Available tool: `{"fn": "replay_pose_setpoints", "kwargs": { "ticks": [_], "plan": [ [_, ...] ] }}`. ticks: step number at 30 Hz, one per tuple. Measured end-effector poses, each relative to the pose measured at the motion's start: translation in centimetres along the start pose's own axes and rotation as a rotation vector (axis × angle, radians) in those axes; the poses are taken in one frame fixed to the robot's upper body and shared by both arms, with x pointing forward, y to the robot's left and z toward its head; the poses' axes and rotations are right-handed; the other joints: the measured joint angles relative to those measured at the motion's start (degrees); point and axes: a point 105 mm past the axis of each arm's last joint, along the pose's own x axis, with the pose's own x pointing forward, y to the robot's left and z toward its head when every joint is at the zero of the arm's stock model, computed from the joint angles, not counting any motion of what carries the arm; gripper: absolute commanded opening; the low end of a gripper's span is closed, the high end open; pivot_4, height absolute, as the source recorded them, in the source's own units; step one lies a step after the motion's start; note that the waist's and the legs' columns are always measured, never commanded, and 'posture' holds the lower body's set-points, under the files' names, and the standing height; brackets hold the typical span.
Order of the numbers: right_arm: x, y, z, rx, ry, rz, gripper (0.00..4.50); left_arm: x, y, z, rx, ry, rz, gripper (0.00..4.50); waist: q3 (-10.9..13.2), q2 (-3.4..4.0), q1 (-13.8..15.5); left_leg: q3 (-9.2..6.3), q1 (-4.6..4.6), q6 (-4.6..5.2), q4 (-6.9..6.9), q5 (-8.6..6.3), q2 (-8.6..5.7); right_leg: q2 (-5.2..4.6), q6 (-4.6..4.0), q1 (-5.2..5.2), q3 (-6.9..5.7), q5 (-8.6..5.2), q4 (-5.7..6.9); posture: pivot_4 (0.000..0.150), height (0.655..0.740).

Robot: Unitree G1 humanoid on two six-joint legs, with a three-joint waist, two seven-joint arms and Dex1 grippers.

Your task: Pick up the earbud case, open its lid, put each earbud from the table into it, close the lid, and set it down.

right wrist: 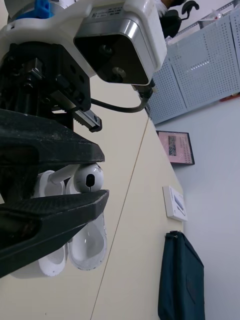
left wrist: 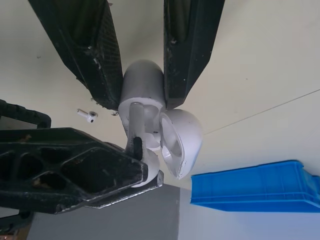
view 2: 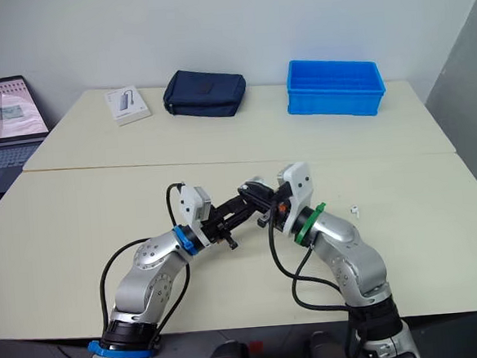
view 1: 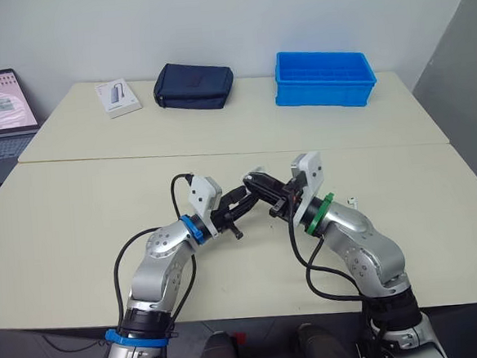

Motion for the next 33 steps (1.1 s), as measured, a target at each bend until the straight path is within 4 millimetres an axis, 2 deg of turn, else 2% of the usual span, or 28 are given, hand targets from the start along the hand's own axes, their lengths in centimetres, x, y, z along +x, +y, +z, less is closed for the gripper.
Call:
{"fn": "replay_pose_setpoints", "kwargs": {
  "ticks": [7,20,28,33],
  "plan": [
    [-0.3,-0.5,-0.8,0.000,0.012,-0.034,0.38,0.2,-0.2,-0.1,-0.010,0.004,-0.006,0.78,0.00,0.00,0.00,0.00,0.00,0.00,-0.01,0.00,0.00,0.00,0.00,0.00,0.00,0.00,-0.01,0.150,0.7357],
    [-0.3,0.4,-1.7,0.034,0.010,-0.053,0.38,0.0,-0.3,-0.6,-0.021,0.017,-0.005,0.78,0.00,0.00,-0.01,0.00,-0.01,0.00,-0.01,0.00,0.01,0.00,0.00,-0.01,0.00,-0.01,-0.01,0.150,0.7357],
    [-0.3,1.2,-1.8,-0.001,0.021,-0.031,3.10,-0.2,-0.2,-0.8,-0.024,0.022,0.012,0.78,0.00,0.00,-0.01,0.00,-0.02,0.00,-0.02,0.00,0.01,0.00,0.00,-0.02,0.00,-0.01,-0.02,0.150,0.7357],
    [-1.4,0.8,-1.2,-0.038,0.050,-0.038,3.12,-0.1,-0.3,-0.7,-0.021,0.015,0.003,0.78,0.00,0.00,0.07,0.01,-0.05,0.00,-0.01,0.00,-0.01,-0.02,0.00,-0.02,0.00,-0.01,-0.04,0.150,0.7357]
  ]
}}
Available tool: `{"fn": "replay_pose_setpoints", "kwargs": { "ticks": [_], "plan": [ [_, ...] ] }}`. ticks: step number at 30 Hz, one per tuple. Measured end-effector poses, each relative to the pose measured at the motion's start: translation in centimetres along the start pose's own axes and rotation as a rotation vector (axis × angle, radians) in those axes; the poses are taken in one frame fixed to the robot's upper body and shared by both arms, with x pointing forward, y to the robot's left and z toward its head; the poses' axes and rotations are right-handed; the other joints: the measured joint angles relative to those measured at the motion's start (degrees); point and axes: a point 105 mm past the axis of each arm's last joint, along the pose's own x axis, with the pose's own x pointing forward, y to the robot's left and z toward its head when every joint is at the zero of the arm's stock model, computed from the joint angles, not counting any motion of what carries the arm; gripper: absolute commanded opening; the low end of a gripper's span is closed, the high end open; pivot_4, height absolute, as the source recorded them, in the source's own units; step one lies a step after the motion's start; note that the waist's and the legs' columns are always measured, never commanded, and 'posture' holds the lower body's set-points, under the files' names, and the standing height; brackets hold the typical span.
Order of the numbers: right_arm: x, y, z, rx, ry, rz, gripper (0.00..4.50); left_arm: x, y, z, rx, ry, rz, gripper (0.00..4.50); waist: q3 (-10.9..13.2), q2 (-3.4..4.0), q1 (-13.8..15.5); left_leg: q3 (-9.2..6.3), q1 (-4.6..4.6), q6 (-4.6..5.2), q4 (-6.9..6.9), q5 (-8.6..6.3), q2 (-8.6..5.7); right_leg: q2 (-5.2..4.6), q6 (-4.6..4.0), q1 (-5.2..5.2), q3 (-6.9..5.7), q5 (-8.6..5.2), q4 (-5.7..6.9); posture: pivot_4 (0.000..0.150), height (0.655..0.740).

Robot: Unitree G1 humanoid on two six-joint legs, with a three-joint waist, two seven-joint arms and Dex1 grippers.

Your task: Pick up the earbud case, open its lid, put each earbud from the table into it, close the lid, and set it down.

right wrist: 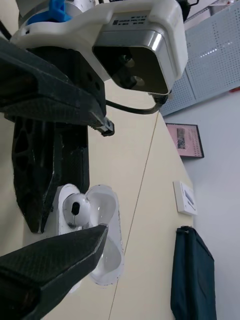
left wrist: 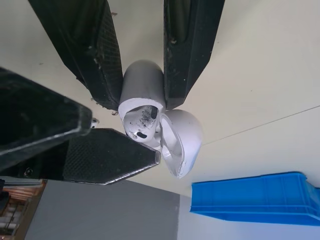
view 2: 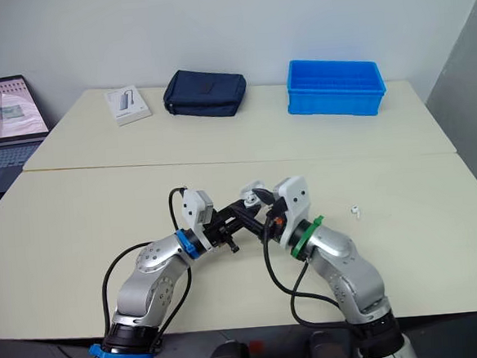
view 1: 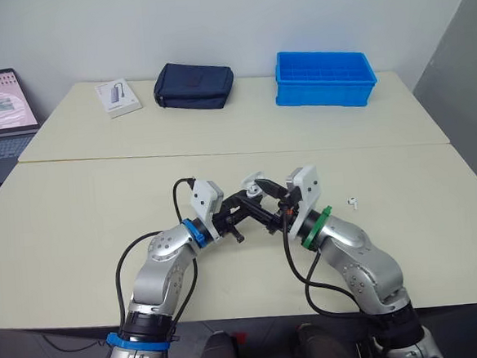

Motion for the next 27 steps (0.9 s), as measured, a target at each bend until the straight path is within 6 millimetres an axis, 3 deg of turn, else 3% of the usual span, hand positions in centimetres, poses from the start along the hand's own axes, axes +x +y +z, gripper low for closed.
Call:
{"fn": "replay_pose_setpoints", "kwargs": {
  "ticks": [9,13,19,22,24,27],
  "plan": [
    [-5.9,-3.2,3.8,-0.158,0.050,-0.061,3.12,0.1,0.0,0.4,0.018,-0.017,-0.005,0.78,0.00,0.00,0.09,-0.01,0.00,0.00,-0.02,0.00,0.00,0.01,0.00,0.00,-0.01,-0.01,-0.03,0.150,0.7357],
    [-10.9,-5.1,3.5,-0.287,0.216,-0.102,3.12,0.0,0.6,0.6,0.037,-0.024,0.011,0.78,0.00,-0.01,0.36,0.03,-0.04,0.01,-0.04,-0.01,-0.03,-0.02,0.01,0.03,0.00,-0.01,-0.18,0.150,0.7357],
    [-20.0,-8.1,1.3,-0.252,0.438,-0.301,3.12,-0.2,1.0,0.5,0.062,-0.022,0.023,0.78,0.00,-0.01,0.42,0.03,-0.01,0.01,-0.05,-0.01,-0.03,-0.02,0.02,0.07,-0.01,-0.02,-0.20,0.150,0.7357],
    [-24.0,-8.5,-0.2,-0.202,0.520,-0.372,3.72,-0.3,0.9,0.3,0.065,-0.018,0.023,0.78,0.00,-0.01,0.27,0.03,0.05,0.01,-0.03,-0.01,-0.02,-0.01,0.01,0.09,0.00,-0.02,-0.18,0.150,0.7357],
    [-25.9,-8.6,-0.8,-0.184,0.552,-0.408,4.44,-0.2,0.8,0.2,0.065,-0.017,0.021,0.78,-0.01,0.01,0.10,0.05,0.07,0.01,-0.01,-0.01,-0.02,-0.01,0.00,0.09,0.03,-0.01,-0.16,0.150,0.7357],
    [-27.4,-8.9,-1.1,-0.178,0.562,-0.444,4.50,-0.3,0.8,0.2,0.068,-0.017,0.021,0.78,-0.01,0.01,-0.01,0.05,0.09,0.01,0.02,-0.01,-0.03,-0.01,-0.07,0.10,0.06,-0.02,-0.16,0.150,0.7357]
  ]
}}
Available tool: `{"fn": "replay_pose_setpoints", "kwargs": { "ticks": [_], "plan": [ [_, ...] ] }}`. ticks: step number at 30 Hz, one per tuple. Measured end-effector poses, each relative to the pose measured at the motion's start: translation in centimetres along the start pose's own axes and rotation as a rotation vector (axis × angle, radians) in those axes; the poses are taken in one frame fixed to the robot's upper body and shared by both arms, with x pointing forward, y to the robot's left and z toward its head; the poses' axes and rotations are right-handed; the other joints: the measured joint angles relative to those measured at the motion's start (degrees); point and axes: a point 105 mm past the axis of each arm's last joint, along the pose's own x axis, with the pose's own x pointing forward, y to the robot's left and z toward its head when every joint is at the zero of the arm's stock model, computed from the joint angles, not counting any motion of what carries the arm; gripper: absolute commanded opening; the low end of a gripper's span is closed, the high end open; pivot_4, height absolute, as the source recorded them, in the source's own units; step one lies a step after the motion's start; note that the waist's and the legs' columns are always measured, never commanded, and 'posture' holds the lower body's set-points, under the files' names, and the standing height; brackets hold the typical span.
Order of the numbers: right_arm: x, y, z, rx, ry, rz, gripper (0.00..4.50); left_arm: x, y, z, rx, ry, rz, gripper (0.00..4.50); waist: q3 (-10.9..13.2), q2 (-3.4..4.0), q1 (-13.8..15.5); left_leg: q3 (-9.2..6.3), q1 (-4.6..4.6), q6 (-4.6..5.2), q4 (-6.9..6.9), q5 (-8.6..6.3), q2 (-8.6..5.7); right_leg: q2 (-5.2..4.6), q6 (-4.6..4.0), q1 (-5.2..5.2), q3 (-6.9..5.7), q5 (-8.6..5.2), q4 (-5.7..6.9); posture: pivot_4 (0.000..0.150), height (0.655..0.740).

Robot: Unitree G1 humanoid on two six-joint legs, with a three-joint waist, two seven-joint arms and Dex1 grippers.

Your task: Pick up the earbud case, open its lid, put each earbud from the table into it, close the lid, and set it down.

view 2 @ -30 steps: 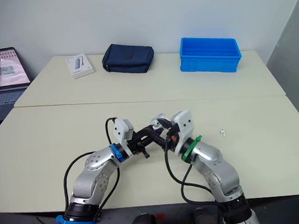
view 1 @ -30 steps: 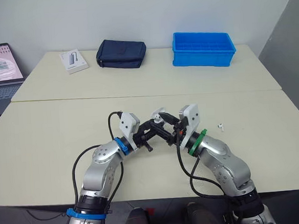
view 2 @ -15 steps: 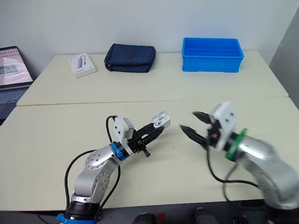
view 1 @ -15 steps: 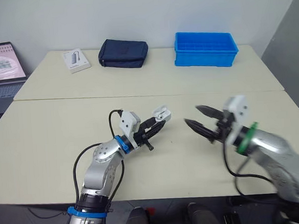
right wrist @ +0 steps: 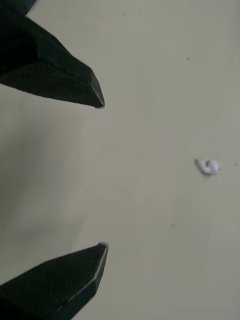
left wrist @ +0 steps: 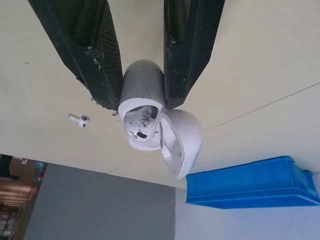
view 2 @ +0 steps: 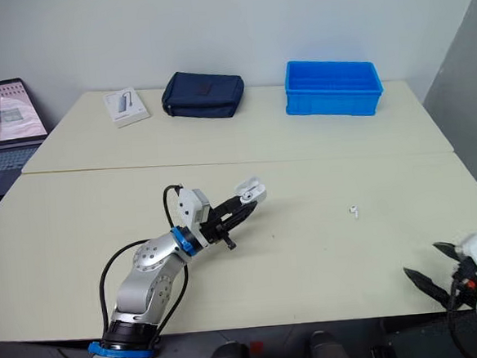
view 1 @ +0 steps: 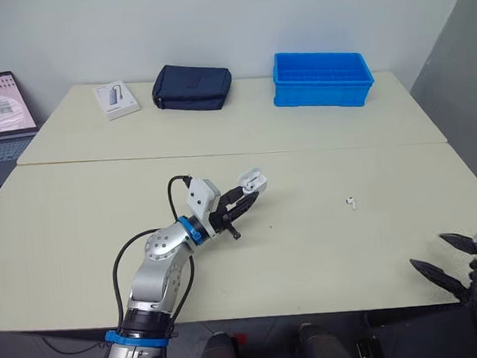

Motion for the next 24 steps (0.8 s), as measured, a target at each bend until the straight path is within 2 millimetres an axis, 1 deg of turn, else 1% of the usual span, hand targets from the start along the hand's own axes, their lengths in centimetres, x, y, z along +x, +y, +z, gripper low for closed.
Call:
{"fn": "replay_pose_setpoints", "kwargs": {
  "ticks": [3,5,7,10,14,18,20,24],
  "plan": [
    [0.0,0.0,0.2,-0.013,-0.015,0.006,4.50,0.0,0.0,0.1,0.008,-0.005,0.000,0.78,0.00,0.00,0.00,-0.01,-0.01,0.00,0.00,0.00,-0.01,0.00,-0.01,0.01,-0.01,-0.01,0.00,0.150,0.7357],
    [0.6,0.1,1.0,-0.027,-0.043,0.011,4.50,-0.1,0.0,0.1,0.014,-0.004,0.002,0.78,0.00,0.00,-0.05,0.01,-0.01,0.00,0.00,0.00,0.00,0.00,0.03,0.01,0.01,0.02,-0.01,0.150,0.7357],
    [1.6,0.5,2.1,-0.053,-0.076,0.031,4.50,-0.1,0.1,-0.1,0.018,0.003,0.003,0.78,0.00,0.00,-0.06,-0.01,-0.01,0.00,-0.01,0.00,-0.01,0.01,0.05,0.01,-0.01,0.03,0.00,0.150,0.7357],
    [3.5,1.2,3.6,-0.089,-0.106,0.052,4.50,-0.2,0.1,-0.3,0.017,0.010,0.006,0.78,0.00,0.00,0.01,-0.04,-0.03,0.00,-0.02,0.00,0.00,0.02,0.05,0.01,-0.04,0.03,0.00,0.150,0.7357],
    [7.0,1.6,4.8,-0.104,-0.115,0.043,4.50,-0.2,0.0,-0.6,0.012,0.017,0.000,0.78,0.00,0.00,0.09,-0.03,-0.05,0.00,-0.01,0.00,-0.01,0.01,0.05,0.00,-0.03,0.03,-0.01,0.150,0.7357],
    [10.1,0.8,5.9,-0.072,-0.139,-0.014,4.50,-0.1,-0.3,-0.7,0.011,0.021,-0.019,0.78,0.00,0.00,0.11,-0.02,-0.06,0.00,-0.02,0.00,-0.01,0.01,0.06,-0.01,-0.03,0.04,-0.02,0.150,0.7357],
    [11.6,0.3,6.4,-0.022,-0.157,-0.043,4.50,-0.1,-0.3,-0.7,0.011,0.023,-0.021,0.78,0.00,0.00,0.11,-0.03,-0.06,0.00,-0.03,0.00,0.00,0.02,0.06,-0.01,-0.04,0.03,0.00,0.150,0.7357],
    [13.4,0.1,6.4,0.025,-0.145,-0.066,4.50,-0.1,-0.3,-0.7,0.012,0.023,-0.021,0.78,0.00,0.01,0.15,-0.02,-0.08,0.00,-0.05,0.00,0.00,0.02,0.07,-0.01,-0.04,0.03,0.00,0.150,0.7357]
  ]
}}
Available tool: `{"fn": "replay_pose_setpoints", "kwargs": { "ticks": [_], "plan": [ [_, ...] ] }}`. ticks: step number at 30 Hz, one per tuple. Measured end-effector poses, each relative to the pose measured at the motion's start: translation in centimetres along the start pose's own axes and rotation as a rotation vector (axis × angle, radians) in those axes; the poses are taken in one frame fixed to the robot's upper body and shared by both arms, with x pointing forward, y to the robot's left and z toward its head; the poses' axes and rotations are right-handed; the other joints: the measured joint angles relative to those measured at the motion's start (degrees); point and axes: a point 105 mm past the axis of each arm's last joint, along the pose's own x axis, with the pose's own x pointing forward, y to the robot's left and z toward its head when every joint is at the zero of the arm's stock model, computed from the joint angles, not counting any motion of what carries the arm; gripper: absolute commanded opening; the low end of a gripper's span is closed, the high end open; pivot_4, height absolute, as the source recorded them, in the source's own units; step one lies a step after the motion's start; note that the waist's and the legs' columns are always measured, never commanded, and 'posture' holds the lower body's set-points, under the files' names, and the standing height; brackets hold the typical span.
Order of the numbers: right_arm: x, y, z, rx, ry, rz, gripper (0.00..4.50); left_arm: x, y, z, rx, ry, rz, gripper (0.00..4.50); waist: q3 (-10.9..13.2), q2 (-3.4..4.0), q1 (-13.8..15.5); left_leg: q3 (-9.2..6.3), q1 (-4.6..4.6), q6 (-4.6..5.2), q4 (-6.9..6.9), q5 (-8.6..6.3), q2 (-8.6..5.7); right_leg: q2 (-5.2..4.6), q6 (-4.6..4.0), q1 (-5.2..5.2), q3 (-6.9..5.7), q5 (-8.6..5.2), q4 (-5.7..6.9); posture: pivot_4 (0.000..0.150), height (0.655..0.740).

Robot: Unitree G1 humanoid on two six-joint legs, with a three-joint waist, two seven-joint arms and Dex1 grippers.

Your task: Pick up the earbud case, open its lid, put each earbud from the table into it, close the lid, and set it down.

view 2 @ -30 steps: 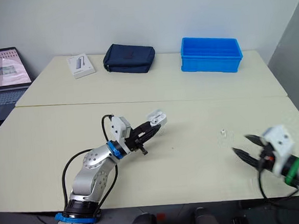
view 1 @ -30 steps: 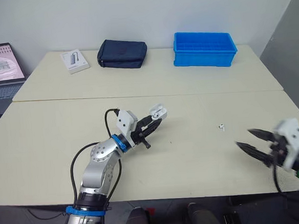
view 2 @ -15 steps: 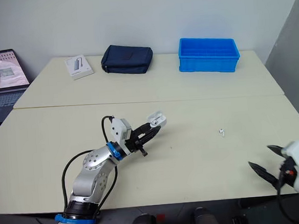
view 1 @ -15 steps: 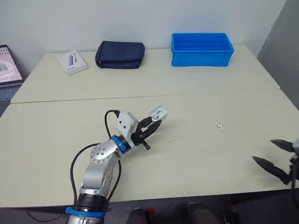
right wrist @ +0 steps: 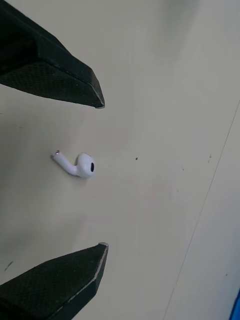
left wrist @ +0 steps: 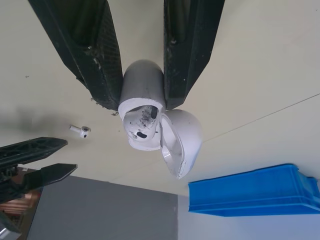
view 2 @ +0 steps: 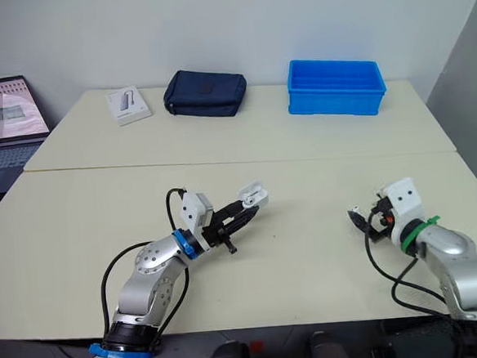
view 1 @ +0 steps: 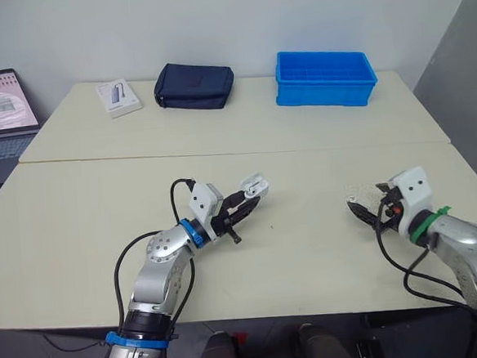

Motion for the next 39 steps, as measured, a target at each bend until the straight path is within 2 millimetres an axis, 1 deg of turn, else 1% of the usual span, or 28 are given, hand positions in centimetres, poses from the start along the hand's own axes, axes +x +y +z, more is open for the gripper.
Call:
{"fn": "replay_pose_setpoints", "kwargs": {
  "ticks": [6,8,10,14,17,18,19,23,25,28,30,32,34,36,39],
  "plan": [
    [1.5,0.1,-1.9,0.015,0.071,-0.020,4.50,0.0,0.1,0.0,0.000,0.004,0.003,0.78,0.00,0.00,0.03,0.01,0.01,0.00,0.01,0.00,0.01,0.00,0.00,0.00,0.01,0.00,0.02,0.150,0.7357],
    [1.9,0.3,-2.2,0.028,0.074,-0.029,4.14,0.0,0.1,0.0,0.001,0.004,0.003,0.78,0.00,0.01,0.01,0.02,0.03,0.00,0.02,0.00,0.01,0.00,0.00,-0.01,0.02,0.00,0.09,0.150,0.7357],
    [2.2,0.6,-2.2,0.026,0.067,-0.028,3.57,0.0,0.0,0.0,0.001,0.003,0.003,0.78,-0.01,0.01,-0.04,0.01,0.05,0.00,0.04,0.00,0.01,0.01,0.00,-0.01,0.03,0.00,0.12,0.150,0.7357],
    [2.7,1.4,-2.2,0.044,0.059,-0.027,2.15,0.0,0.0,0.1,0.004,0.002,0.003,0.78,-0.01,0.01,-0.06,0.01,0.08,0.01,0.08,0.01,0.01,0.01,0.01,0.02,0.03,0.01,0.15,0.150,0.7357],
    [2.8,1.8,-2.2,0.064,0.064,-0.028,0.93,0.0,0.0,0.2,0.005,0.000,0.004,0.78,-0.01,0.01,-0.06,0.02,0.09,0.01,0.11,0.01,0.00,0.00,0.03,0.04,0.06,0.04,0.15,0.150,0.7357],
    [2.8,1.9,-2.2,0.071,0.068,-0.028,0.60,0.0,0.0,0.2,0.005,0.001,0.004,0.78,-0.01,0.01,-0.06,0.03,0.09,0.01,0.11,0.01,0.00,0.00,0.03,0.04,0.07,0.04,0.15,0.150,0.7357],
    [2.7,1.8,-2.2,0.079,0.072,-0.030,0.38,0.0,0.0,0.2,0.005,0.001,0.005,0.78,-0.01,0.01,-0.06,0.03,0.09,0.01,0.11,0.01,0.00,0.00,0.03,0.04,0.07,0.04,0.15,0.150,0.7357],
    [2.0,1.4,-2.0,0.068,0.108,-0.010,0.39,0.0,0.2,0.1,-0.008,0.013,0.017,0.78,-0.01,0.01,0.21,0.01,0.05,0.01,0.09,0.01,0.00,-0.01,0.04,0.03,0.03,0.03,0.11,0.150,0.7357],
    [1.4,1.3,-2.0,0.023,0.135,0.041,0.39,0.0,0.2,0.1,-0.010,0.015,0.017,0.78,-0.01,0.02,0.21,0.03,0.02,0.01,0.07,0.01,0.00,-0.01,0.04,0.02,0.04,0.03,0.07,0.150,0.7357],
    [0.1,1.7,-1.9,-0.098,0.183,0.185,0.39,0.0,0.2,0.2,-0.008,0.017,0.016,0.78,-0.01,0.01,0.10,0.01,0.02,0.01,0.01,0.00,0.01,0.01,0.04,0.00,0.02,0.02,0.01,0.150,0.7357],
    [-1.2,2.9,-1.2,-0.238,0.196,0.392,0.39,-0.1,-0.1,0.4,-0.003,0.013,0.014,0.78,0.04,0.09,0.06,0.04,0.03,0.01,0.01,0.00,0.00,0.01,0.03,-0.02,0.05,0.01,0.01,0.150,0.7357],
    [-2.5,3.2,-0.5,-0.348,0.201,0.522,0.39,-0.2,-0.2,0.4,-0.002,0.012,0.015,0.78,0.04,0.08,-0.04,0.01,0.03,0.01,0.02,0.00,0.02,0.02,0.03,-0.01,0.00,0.01,0.00,0.150,0.7357],
    [-4.0,3.5,-0.2,-0.495,0.227,0.668,0.39,-0.5,-0.3,0.2,-0.008,0.017,0.023,0.78,0.04,0.08,-0.07,0.00,0.05,0.01,0.01,0.00,0.02,0.02,0.03,0.01,-0.02,0.01,0.00,0.150,0.7357],
    [-5.2,3.3,-0.9,-0.627,0.277,0.783,0.39,-0.7,-0.6,0.0,-0.015,0.023,0.030,0.78,0.05,0.07,-0.07,0.01,0.06,0.01,0.04,0.00,0.02,0.01,0.03,0.02,-0.01,0.00,0.00,0.150,0.7357],
    [-6.8,2.2,-2.6,-0.746,0.382,0.909,0.39,-1.1,-0.8,-0.2,-0.022,0.034,0.033,0.78,0.05,0.07,-0.06,0.07,0.06,0.01,0.07,0.00,0.00,-0.03,0.03,0.02,0.03,0.01,0.00,0.150,0.7357]
  ]
}}
